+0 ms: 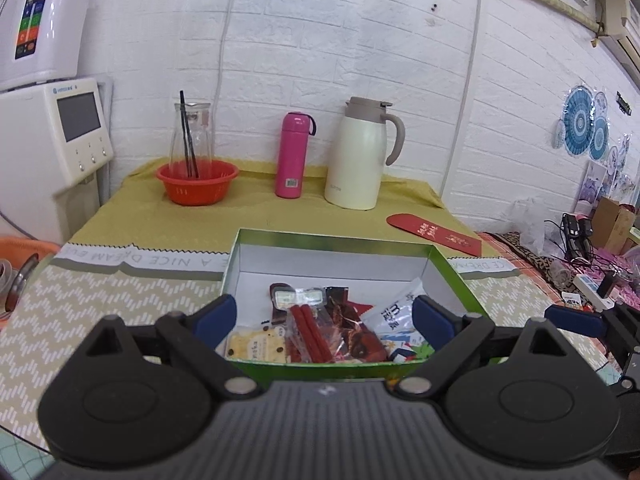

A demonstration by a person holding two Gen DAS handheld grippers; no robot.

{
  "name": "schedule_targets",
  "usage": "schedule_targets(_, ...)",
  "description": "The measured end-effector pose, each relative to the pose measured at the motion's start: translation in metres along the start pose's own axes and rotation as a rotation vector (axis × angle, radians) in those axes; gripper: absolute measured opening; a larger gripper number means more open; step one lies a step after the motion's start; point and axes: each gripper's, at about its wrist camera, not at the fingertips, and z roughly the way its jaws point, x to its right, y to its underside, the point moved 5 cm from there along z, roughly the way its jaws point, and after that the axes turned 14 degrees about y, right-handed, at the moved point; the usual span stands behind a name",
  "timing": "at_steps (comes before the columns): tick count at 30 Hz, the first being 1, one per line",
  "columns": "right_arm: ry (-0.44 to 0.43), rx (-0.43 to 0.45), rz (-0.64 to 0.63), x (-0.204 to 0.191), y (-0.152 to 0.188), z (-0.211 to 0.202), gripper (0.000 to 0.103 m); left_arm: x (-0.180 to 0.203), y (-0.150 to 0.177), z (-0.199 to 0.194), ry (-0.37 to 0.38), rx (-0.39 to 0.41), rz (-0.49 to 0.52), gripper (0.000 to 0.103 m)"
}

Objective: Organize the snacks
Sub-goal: 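Grasp the orange round candy with the left gripper while the right grasps the clear sausage-bread packet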

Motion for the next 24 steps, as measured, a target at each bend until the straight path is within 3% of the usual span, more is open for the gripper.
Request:
schedule_targets(9, 0.096, -0.007, 0.143, 0.043, 0.051, -0.054, 0.103, 0.046, 0.061, -0.046, 0.097, 0.016, 0.067, 0.093)
schedule_targets(16, 0.054, -0.121, 0.279, 0.051, 0.096, -0.056, 0.103, 0.062, 0.118, -0.056, 0.189, -0.056, -0.004, 0.093)
schedule_targets(24, 0.021, -0.188, 0.283, 0.036, 0.117, -0.051, 0.103, 0.052, 0.132, -0.06, 0.126, -0.11, -0.008, 0.093)
